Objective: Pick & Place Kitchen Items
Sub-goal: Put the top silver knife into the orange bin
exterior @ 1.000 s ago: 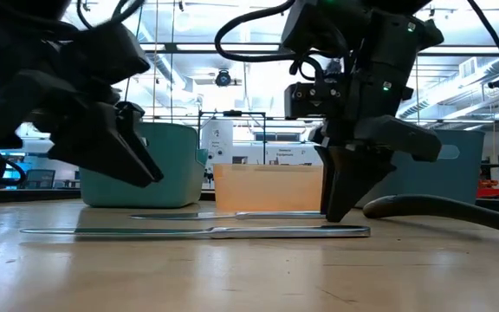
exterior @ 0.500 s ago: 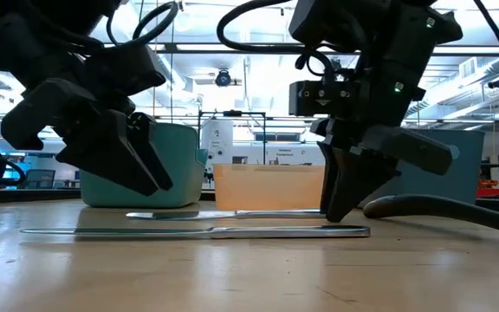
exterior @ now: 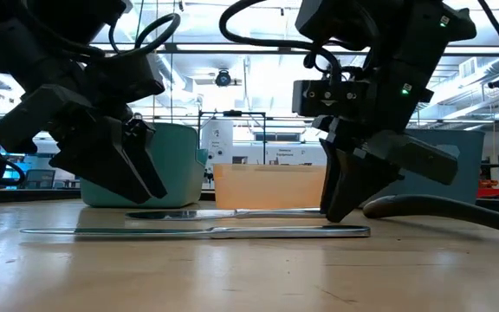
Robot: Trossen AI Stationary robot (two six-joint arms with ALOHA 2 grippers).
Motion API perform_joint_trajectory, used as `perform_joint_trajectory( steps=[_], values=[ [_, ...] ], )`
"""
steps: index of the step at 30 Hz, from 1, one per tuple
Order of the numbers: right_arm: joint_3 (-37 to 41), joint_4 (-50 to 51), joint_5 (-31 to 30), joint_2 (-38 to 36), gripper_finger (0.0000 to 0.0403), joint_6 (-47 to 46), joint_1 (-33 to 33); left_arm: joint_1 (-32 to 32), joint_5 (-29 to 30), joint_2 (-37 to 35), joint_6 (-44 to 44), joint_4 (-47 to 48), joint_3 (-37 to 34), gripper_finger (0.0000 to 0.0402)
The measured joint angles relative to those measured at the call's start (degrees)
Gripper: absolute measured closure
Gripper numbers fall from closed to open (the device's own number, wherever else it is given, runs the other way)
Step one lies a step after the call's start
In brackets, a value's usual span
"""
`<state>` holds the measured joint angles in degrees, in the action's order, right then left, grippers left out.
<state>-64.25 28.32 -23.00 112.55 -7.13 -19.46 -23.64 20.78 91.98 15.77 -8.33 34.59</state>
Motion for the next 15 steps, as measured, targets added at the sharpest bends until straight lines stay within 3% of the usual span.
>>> perform_joint_trajectory(
  steps=[15],
  values=[
    [0.69,-1.99,-2.11,0.09,0.0321,-0.56,-0.14,0.11,0.96,2.05,1.61,1.36,-0.02,0.0168]
  ],
)
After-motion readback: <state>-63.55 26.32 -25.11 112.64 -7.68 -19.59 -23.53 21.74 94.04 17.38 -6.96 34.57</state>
